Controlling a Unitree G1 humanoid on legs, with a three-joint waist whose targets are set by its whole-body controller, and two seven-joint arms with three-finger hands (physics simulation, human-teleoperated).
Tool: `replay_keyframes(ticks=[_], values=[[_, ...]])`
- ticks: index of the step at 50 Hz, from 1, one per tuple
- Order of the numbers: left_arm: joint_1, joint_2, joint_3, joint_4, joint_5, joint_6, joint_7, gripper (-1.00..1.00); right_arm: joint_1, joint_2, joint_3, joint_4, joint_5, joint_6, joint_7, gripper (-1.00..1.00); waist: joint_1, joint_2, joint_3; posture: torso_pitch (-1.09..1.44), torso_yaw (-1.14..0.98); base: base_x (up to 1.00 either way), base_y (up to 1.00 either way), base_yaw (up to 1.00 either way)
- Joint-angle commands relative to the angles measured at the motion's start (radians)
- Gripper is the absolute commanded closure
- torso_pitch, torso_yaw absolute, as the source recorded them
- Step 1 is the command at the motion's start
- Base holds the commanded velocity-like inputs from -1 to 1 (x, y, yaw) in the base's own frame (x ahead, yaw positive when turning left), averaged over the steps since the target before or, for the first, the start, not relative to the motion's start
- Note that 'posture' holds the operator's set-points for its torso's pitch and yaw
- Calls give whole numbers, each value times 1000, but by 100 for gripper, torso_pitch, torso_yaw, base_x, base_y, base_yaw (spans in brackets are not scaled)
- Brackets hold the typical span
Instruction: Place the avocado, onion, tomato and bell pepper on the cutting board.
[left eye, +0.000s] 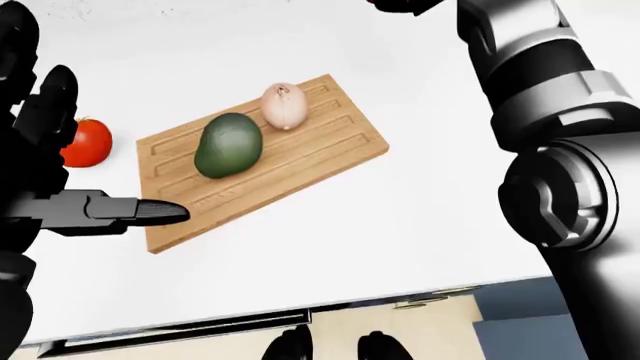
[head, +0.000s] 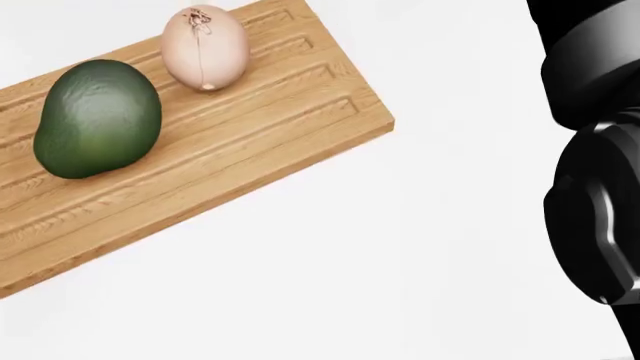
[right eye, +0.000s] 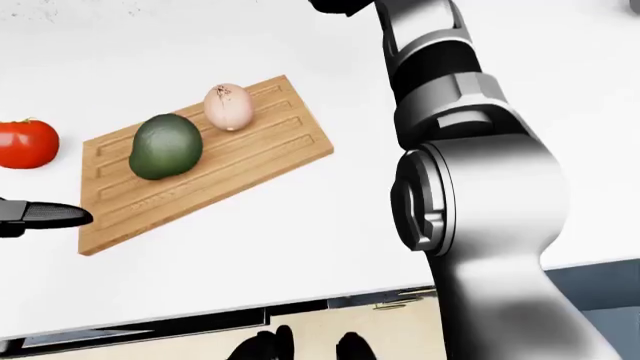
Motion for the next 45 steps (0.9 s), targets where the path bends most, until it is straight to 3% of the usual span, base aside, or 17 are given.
replay_keyframes(ticks=[1, 12, 27, 35, 45], values=[[-18, 11, 7, -12, 23, -31, 2, -100, -54, -7, -1, -54, 22, -32, 10, 88, 0, 2, -50, 25, 0, 0, 0, 0], [-31, -5, -10, -8, 74, -23, -28, -100, -70, -4, 31, -91, 82, -22, 63, 89, -3, 3, -130, 14, 0, 0, 0, 0], [-38, -34, -47, -12, 152, -27, -68, -100, 11, 40, 65, -245, 202, 44, 71, 88, 5, 4, -234, 0, 0, 0, 0, 0], [-38, -61, -67, -22, 202, -30, -95, -100, 144, 74, 102, -535, 257, 206, 80, 88, 13, 1, -247, 0, 0, 0, 0, 0], [-28, -95, -81, -32, 265, -28, -139, -100, 311, 120, 134, -1036, 264, 525, 102, 89, 23, -6, -249, 0, 0, 0, 0, 0]])
